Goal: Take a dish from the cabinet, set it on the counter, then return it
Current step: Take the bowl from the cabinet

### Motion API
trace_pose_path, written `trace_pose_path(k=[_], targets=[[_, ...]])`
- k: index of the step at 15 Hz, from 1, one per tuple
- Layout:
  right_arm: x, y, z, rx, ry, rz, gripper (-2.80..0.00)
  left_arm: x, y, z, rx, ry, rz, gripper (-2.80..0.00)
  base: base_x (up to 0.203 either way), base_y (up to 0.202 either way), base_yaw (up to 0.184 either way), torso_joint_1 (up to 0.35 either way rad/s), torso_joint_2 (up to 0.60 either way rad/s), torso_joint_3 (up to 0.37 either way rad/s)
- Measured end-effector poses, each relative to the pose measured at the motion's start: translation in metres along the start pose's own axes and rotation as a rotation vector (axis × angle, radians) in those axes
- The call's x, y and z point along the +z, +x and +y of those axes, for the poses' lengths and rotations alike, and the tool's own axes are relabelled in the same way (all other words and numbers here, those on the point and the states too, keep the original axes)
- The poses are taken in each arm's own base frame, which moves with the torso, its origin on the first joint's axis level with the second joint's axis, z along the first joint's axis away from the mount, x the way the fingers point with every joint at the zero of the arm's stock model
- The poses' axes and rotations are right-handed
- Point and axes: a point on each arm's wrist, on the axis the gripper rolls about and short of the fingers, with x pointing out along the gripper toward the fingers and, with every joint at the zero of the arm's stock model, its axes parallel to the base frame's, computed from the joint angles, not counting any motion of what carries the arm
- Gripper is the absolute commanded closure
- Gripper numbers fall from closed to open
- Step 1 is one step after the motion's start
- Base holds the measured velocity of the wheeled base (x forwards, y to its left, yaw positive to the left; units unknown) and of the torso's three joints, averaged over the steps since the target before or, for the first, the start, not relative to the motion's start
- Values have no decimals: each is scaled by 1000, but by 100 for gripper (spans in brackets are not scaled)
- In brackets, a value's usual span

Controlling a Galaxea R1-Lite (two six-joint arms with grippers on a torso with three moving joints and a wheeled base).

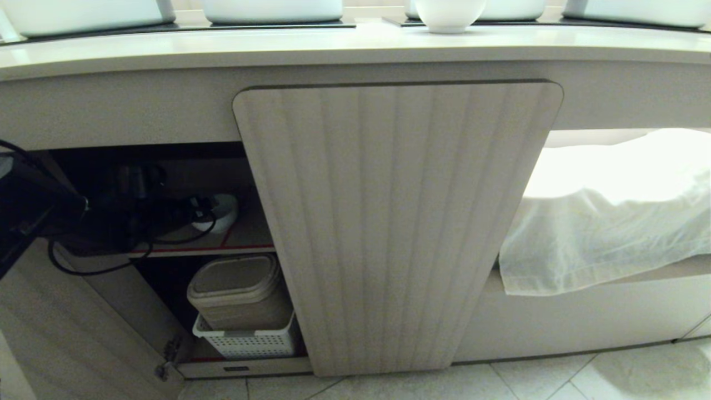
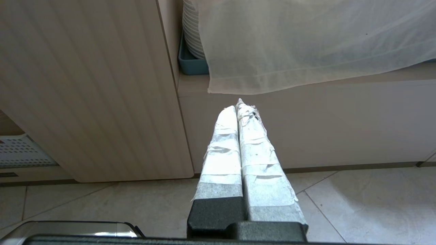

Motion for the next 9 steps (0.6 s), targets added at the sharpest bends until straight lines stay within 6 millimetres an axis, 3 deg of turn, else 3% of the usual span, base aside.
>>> trace_pose_path(k=[9], targets=[[0,0,0,0,0,0,0,10,5,3,35,-8,43,-280,0,0,0,0,0,0]])
